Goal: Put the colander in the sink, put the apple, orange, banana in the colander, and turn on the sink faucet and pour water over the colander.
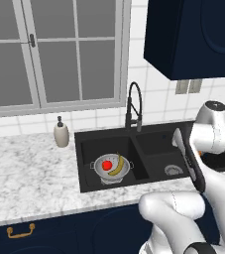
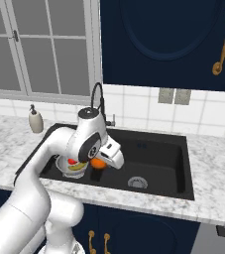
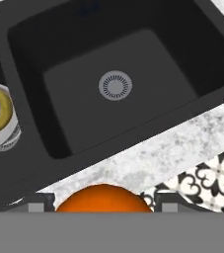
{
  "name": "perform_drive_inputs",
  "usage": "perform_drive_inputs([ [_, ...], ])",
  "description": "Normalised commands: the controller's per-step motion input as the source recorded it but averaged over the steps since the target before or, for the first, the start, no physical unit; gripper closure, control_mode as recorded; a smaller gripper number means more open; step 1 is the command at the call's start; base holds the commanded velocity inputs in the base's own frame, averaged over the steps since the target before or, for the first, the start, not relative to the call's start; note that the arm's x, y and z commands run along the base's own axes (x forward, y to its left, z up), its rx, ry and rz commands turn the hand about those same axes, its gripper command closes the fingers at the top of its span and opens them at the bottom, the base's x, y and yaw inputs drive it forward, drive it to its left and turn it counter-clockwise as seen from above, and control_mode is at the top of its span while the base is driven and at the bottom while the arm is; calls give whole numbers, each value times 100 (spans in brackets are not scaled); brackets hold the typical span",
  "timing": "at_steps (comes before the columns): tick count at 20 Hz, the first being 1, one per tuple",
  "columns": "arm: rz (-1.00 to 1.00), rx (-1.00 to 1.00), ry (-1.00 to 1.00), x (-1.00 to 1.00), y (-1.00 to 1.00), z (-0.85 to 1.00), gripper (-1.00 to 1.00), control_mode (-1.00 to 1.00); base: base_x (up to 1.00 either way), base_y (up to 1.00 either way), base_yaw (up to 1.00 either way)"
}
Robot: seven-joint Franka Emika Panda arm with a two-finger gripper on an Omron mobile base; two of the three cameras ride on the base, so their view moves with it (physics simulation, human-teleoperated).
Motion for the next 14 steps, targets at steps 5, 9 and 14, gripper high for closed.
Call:
perform_drive_inputs([
  [5, 9, -3, 0, -22, 100, 21, 100, -100, 0, 0, 0],
  [9, 9, -3, 0, -21, 100, 13, 100, -100, 0, 0, 0],
  [14, 7, -3, 0, -6, 100, 4, 100, -100, 0, 0, 0],
])
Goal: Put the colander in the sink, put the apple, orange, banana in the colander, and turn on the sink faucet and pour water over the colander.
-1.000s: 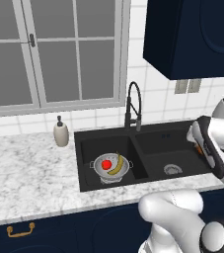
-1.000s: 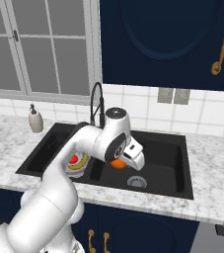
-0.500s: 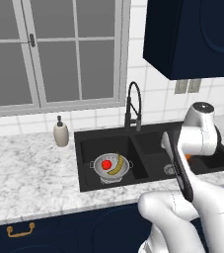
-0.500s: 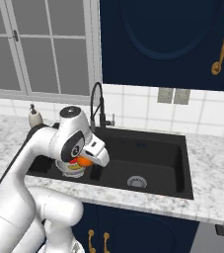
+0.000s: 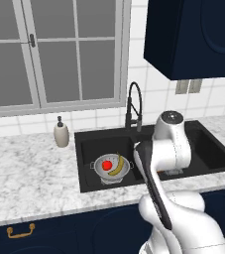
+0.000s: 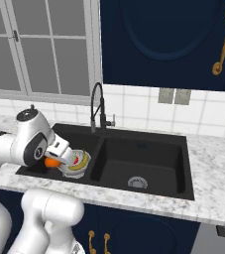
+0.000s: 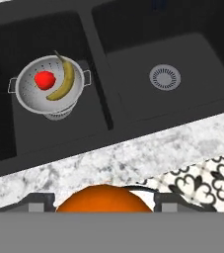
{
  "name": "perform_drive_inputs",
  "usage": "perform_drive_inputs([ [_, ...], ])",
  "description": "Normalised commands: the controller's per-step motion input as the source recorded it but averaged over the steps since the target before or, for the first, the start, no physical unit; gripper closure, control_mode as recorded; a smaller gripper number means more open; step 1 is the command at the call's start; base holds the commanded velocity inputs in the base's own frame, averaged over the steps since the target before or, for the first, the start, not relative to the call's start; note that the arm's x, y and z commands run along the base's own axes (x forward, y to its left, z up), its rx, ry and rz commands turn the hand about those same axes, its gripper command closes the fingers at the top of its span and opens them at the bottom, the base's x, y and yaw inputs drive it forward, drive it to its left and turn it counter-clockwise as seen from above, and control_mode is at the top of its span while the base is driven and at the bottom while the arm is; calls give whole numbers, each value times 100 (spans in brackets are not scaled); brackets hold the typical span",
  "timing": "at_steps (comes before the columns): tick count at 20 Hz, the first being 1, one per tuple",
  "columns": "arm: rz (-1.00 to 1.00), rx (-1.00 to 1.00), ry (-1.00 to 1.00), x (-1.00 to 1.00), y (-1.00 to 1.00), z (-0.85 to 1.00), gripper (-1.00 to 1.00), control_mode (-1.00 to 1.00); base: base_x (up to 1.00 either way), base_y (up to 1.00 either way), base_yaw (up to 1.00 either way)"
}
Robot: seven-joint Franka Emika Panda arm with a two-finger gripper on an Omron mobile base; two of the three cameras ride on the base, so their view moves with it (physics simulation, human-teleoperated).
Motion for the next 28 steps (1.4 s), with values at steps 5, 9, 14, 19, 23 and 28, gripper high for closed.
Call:
perform_drive_inputs([
  [5, 0, 0, 0, 43, 92, 0, 100, -100, 0, 0, 0],
  [9, 0, 0, 4, 76, 49, -23, 100, -100, 0, 0, 0],
  [14, 0, 0, 7, 71, 12, -60, 100, -100, 0, 0, 0],
  [19, 0, 0, 4, 60, 1, -67, 100, -100, 0, 0, 0],
  [23, 0, 0, 0, 56, 0, -46, 100, -100, 0, 0, 0],
  [28, 0, 0, 0, 63, 6, -26, 100, -100, 0, 0, 0],
])
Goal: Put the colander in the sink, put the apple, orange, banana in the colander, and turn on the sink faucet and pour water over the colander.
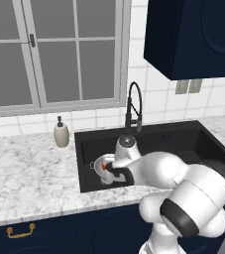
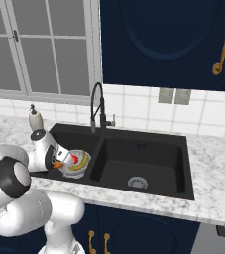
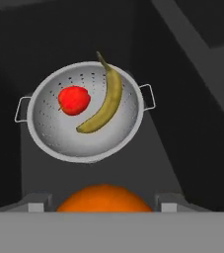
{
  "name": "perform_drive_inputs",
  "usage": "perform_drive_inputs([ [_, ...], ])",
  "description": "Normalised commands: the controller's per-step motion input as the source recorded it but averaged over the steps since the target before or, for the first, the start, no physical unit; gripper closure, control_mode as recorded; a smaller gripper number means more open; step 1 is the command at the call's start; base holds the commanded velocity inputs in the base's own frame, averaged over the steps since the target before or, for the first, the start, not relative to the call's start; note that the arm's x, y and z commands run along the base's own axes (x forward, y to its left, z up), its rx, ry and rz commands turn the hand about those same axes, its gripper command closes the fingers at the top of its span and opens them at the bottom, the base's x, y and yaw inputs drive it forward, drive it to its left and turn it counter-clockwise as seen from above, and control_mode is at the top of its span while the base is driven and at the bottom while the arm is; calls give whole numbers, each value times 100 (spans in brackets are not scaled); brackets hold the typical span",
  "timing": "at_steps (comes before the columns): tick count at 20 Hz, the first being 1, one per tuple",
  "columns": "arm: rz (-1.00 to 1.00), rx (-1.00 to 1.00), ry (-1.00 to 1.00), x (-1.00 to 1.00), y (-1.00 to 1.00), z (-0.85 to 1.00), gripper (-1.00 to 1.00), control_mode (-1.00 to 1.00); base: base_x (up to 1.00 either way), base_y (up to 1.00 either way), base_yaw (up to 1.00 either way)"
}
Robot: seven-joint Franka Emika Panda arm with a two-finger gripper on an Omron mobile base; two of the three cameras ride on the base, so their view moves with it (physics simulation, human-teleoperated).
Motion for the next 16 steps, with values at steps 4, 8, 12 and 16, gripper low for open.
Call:
perform_drive_inputs([
  [4, 0, 0, 1, 60, 9, -31, 100, -100, 0, 0, 0],
  [8, 0, 0, 2, 59, 19, -31, 100, -100, 0, 0, 0],
  [12, 0, 0, 3, 46, 25, -32, 100, -100, 0, 0, 0],
  [16, 0, 0, 1, 16, 27, -31, -100, -100, 0, 0, 0],
])
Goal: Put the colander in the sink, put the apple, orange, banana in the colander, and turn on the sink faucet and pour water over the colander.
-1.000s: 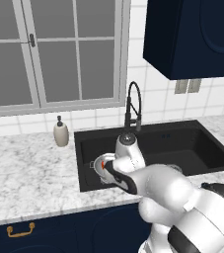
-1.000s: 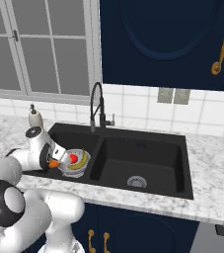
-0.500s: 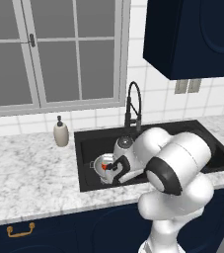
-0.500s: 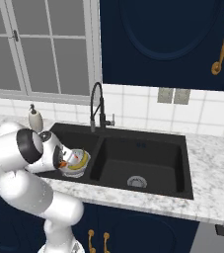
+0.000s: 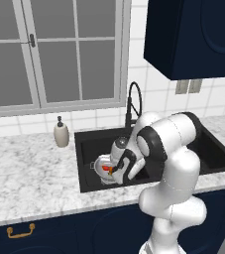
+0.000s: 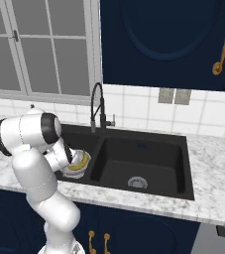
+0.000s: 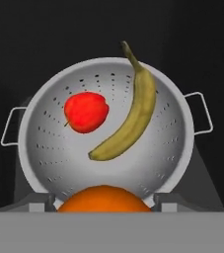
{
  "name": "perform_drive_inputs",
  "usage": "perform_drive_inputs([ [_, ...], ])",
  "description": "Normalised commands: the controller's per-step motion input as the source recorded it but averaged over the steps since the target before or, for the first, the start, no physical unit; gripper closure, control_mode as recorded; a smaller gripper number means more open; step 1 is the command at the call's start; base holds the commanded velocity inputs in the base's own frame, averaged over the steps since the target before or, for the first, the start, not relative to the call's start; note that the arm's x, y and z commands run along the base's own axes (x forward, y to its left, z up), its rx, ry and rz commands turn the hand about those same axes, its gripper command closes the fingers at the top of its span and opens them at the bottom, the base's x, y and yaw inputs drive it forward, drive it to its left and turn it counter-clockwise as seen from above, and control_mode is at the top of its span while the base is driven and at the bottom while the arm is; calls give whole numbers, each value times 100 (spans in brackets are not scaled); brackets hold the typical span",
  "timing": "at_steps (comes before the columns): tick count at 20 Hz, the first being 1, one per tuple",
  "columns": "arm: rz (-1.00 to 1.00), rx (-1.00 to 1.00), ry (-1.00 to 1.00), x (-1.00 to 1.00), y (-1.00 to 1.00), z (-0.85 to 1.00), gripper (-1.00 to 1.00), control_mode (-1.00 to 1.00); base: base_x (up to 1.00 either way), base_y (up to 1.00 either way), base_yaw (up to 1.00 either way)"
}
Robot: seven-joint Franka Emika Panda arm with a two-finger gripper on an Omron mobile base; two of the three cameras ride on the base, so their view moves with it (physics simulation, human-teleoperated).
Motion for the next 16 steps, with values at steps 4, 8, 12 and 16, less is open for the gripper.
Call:
perform_drive_inputs([
  [4, 0, -1, 0, 18, 10, -29, -100, -100, 0, 0, 0],
  [8, 0, 0, 0, 8, 0, -9, -100, -100, 0, 0, 0],
  [12, 0, 0, -1, -32, 0, 24, -100, -100, 0, 0, 0],
  [16, 0, 4, -2, -8, 0, 87, -100, -100, 0, 0, 0],
])
